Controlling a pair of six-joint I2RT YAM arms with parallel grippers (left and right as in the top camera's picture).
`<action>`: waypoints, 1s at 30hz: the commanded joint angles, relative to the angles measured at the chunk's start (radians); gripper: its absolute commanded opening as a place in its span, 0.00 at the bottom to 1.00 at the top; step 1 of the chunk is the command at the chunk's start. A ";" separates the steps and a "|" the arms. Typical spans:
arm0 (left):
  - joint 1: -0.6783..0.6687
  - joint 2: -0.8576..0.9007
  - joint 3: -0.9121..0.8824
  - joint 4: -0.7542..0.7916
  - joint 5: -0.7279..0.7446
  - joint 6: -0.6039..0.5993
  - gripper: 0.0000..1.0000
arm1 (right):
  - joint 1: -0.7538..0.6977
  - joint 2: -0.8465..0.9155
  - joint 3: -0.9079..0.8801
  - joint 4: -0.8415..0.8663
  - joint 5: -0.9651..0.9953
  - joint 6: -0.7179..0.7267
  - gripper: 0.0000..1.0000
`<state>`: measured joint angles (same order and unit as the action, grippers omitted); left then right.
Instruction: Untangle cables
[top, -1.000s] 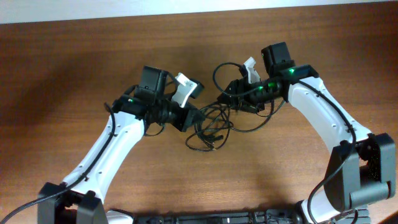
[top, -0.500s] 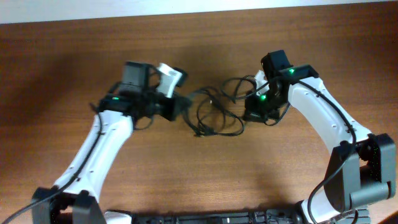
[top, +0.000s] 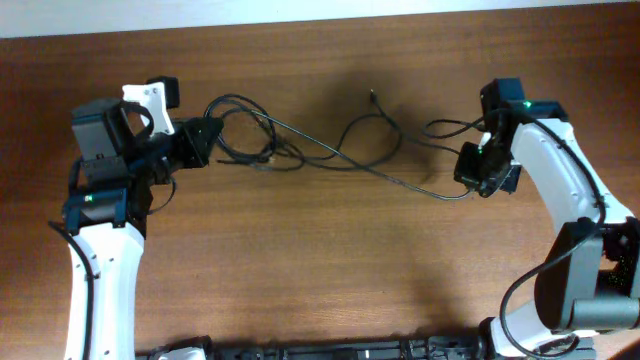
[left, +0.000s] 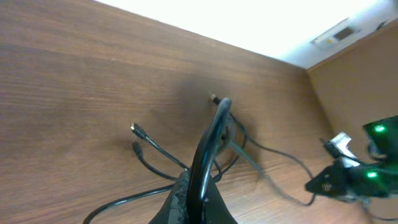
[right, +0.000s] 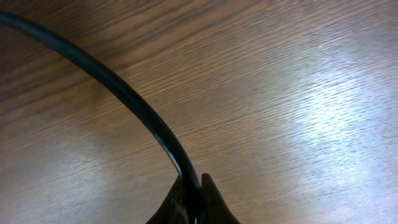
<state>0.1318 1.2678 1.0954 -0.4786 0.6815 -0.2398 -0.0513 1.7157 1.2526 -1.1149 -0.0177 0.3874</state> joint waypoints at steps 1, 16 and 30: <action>0.015 -0.017 0.007 0.071 0.201 -0.058 0.02 | -0.021 -0.021 -0.007 0.002 0.052 -0.004 0.04; -0.062 0.011 0.003 -0.189 -0.217 0.077 0.32 | -0.021 -0.027 0.323 -0.151 0.049 -0.058 0.04; -0.177 0.208 0.002 -0.195 -0.208 0.077 0.52 | -0.022 -0.029 1.458 -0.296 0.213 -0.151 0.04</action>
<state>-0.0250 1.4536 1.0966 -0.6693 0.4774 -0.1757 -0.0677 1.6726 2.6804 -1.4456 0.0177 0.2462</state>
